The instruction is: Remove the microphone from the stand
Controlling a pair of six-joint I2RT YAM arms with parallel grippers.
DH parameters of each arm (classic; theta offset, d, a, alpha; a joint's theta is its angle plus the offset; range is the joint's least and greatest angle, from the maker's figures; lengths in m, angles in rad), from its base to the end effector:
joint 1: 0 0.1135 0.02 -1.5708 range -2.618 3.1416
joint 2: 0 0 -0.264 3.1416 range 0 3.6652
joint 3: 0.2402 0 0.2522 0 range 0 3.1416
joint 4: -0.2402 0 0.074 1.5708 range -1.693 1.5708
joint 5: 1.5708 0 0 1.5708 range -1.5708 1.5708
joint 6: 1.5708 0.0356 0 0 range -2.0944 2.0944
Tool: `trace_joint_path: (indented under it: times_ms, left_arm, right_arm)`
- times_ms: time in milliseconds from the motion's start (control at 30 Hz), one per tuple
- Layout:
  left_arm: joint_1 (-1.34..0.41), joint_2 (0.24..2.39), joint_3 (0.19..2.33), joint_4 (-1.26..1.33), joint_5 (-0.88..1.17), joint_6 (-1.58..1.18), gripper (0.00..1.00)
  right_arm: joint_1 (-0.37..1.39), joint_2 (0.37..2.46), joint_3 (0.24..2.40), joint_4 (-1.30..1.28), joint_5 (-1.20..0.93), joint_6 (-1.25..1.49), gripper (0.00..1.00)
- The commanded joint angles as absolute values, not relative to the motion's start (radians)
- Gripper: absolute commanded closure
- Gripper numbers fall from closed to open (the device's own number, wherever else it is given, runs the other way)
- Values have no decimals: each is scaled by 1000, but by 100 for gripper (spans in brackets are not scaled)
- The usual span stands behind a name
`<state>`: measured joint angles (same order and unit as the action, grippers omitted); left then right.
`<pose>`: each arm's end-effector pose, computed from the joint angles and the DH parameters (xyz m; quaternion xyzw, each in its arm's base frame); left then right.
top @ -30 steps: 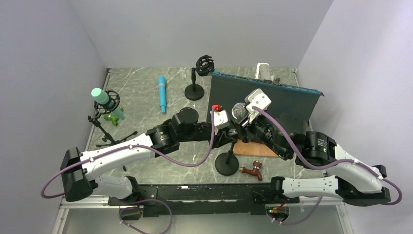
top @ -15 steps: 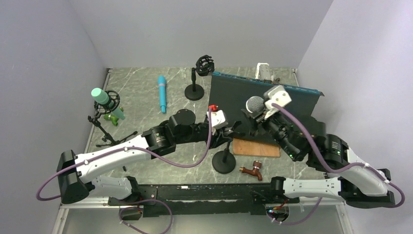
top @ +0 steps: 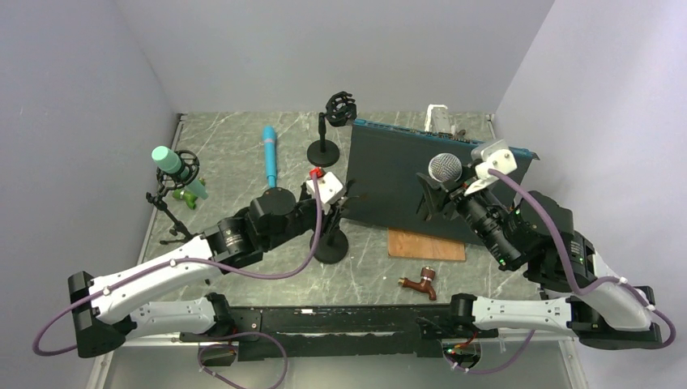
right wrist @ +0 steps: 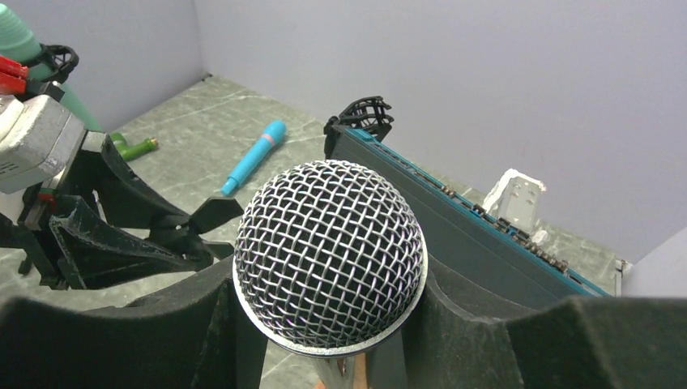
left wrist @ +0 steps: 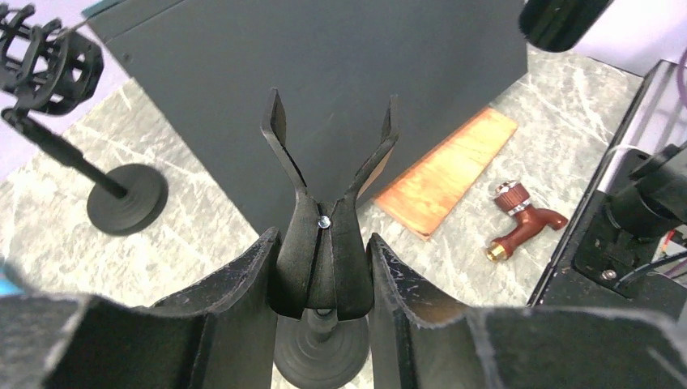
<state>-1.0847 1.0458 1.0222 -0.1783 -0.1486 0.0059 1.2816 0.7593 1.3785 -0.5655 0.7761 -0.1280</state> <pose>0.1172 -0.2106 0.3742 0.3606 0.6849 -0.2745 0.5705 0.0503 0.0815 0.4916 -0.2033 0.6630 0.1482 0.7051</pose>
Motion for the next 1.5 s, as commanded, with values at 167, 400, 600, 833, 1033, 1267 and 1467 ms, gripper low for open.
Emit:
trace_joint_path:
  times_ms: [167, 400, 600, 833, 1033, 1267, 1467]
  left_arm:
    - [-1083, 945, 855, -59, -276, -156, 100]
    - [-1083, 938, 667, -75, -346, -284, 100]
    - [-1092, 926, 515, -8, -306, -376, 100]
    - [-1097, 985, 493, 33, -303, -390, 100]
    - [-1097, 1036, 574, -45, -308, -426, 96]
    - [-1097, 939, 726, -119, -278, -400, 35]
    - [-1097, 865, 877, -100, -147, -215, 30]
  right_arm:
    - [1284, 773, 1362, -491, 762, -138, 100]
    - [1284, 779, 1345, -469, 741, -137, 100]
    - [1284, 781, 1329, -458, 729, -131, 100]
    - [1284, 784, 1318, -451, 721, -127, 100]
    - [1284, 777, 1308, -452, 712, -111, 100]
    - [1285, 783, 1302, -441, 692, -99, 100]
    - [1285, 802, 1293, -415, 652, -80, 100]
